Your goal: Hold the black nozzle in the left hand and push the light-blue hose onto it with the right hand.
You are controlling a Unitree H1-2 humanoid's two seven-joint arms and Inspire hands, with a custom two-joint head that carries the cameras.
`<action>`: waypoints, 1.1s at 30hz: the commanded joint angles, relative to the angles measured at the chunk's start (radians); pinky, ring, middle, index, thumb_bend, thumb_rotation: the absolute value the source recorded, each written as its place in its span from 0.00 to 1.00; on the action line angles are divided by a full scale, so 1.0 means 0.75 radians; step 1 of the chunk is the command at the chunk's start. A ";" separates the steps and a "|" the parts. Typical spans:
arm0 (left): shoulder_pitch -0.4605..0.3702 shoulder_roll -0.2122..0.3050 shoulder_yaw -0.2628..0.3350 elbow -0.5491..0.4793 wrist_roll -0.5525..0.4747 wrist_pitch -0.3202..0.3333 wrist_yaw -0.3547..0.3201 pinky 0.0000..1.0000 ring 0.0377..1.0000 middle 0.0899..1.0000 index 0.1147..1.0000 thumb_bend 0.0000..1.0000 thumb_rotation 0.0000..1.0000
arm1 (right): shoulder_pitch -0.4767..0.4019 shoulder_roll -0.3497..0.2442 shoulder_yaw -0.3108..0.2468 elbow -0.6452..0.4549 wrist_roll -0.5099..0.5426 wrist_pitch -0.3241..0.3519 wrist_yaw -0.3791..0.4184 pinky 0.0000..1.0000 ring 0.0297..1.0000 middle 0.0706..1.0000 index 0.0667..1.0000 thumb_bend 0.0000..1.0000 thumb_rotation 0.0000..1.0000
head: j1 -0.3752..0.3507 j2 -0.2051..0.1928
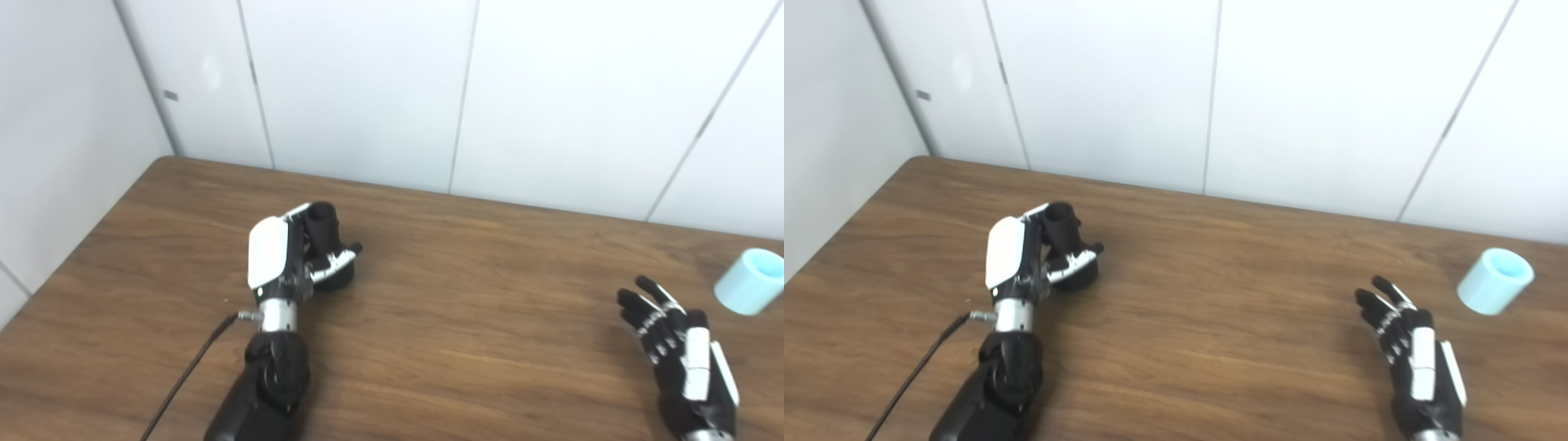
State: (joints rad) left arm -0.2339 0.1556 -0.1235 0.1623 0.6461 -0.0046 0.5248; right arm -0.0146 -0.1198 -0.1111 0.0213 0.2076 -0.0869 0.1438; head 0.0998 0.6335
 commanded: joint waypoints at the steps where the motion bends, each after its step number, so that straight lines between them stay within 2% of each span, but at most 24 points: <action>1: 0.045 -0.037 -0.039 -0.022 0.038 0.011 -0.015 0.46 0.46 0.43 0.42 0.51 0.00 | 0.057 0.052 0.026 0.050 -0.011 -0.012 -0.015 0.84 0.81 0.74 0.80 0.48 1.00 | -0.008 0.002; 5: 0.080 -0.077 -0.069 -0.082 0.050 0.032 -0.068 0.46 0.46 0.43 0.42 0.51 0.00 | 0.056 0.085 0.037 -0.006 -0.038 0.017 -0.046 0.82 0.79 0.73 0.79 0.51 1.00 | -0.059 0.019; 9: 0.112 -0.112 -0.123 -0.124 0.083 0.037 -0.105 0.44 0.45 0.41 0.43 0.51 0.00 | 0.056 0.096 0.044 -0.095 -0.057 0.059 -0.068 0.78 0.79 0.74 0.80 0.52 1.00 | -0.063 0.038; 14: 0.148 -0.144 -0.186 -0.158 0.122 0.036 -0.130 0.43 0.45 0.41 0.44 0.51 0.00 | 0.060 0.094 0.022 -0.215 -0.034 0.141 -0.079 0.82 0.83 0.75 0.80 0.52 0.89 | -0.087 0.059; 17: 0.171 -0.169 -0.217 -0.177 0.145 0.033 -0.129 0.43 0.44 0.41 0.44 0.51 0.00 | 0.067 0.069 0.005 -0.298 -0.037 0.191 -0.085 0.79 0.82 0.76 0.79 0.49 0.85 | -0.111 0.074; 19: 0.191 -0.185 -0.238 -0.196 0.155 0.037 -0.143 0.43 0.44 0.41 0.44 0.51 0.00 | 0.072 0.056 -0.011 -0.346 -0.027 0.222 -0.090 0.78 0.82 0.77 0.80 0.51 0.84 | -0.124 0.082; 26: 0.249 -0.217 -0.301 -0.226 0.185 0.030 -0.170 0.44 0.45 0.40 0.44 0.51 0.00 | 0.083 0.004 -0.025 -0.424 -0.036 0.214 -0.083 0.78 0.81 0.76 0.80 0.50 0.84 | -0.166 0.112; 29: 0.266 -0.228 -0.316 -0.231 0.186 0.021 -0.178 0.44 0.46 0.40 0.44 0.50 0.00 | 0.087 -0.010 -0.019 -0.444 -0.044 0.215 -0.076 0.78 0.81 0.76 0.81 0.50 0.84 | -0.154 0.107; 33: 0.283 -0.229 -0.339 -0.248 0.182 0.012 -0.207 0.42 0.44 0.40 0.44 0.51 0.00 | 0.088 0.001 -0.012 -0.467 -0.068 0.236 -0.098 0.80 0.81 0.75 0.79 0.48 0.85 | -0.164 0.111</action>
State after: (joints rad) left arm -0.0689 0.0005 -0.3541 -0.0304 0.7830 0.0207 0.3822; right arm 0.0629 -0.1149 -0.1199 -0.2811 0.1620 0.0955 0.0769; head -0.0169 0.7148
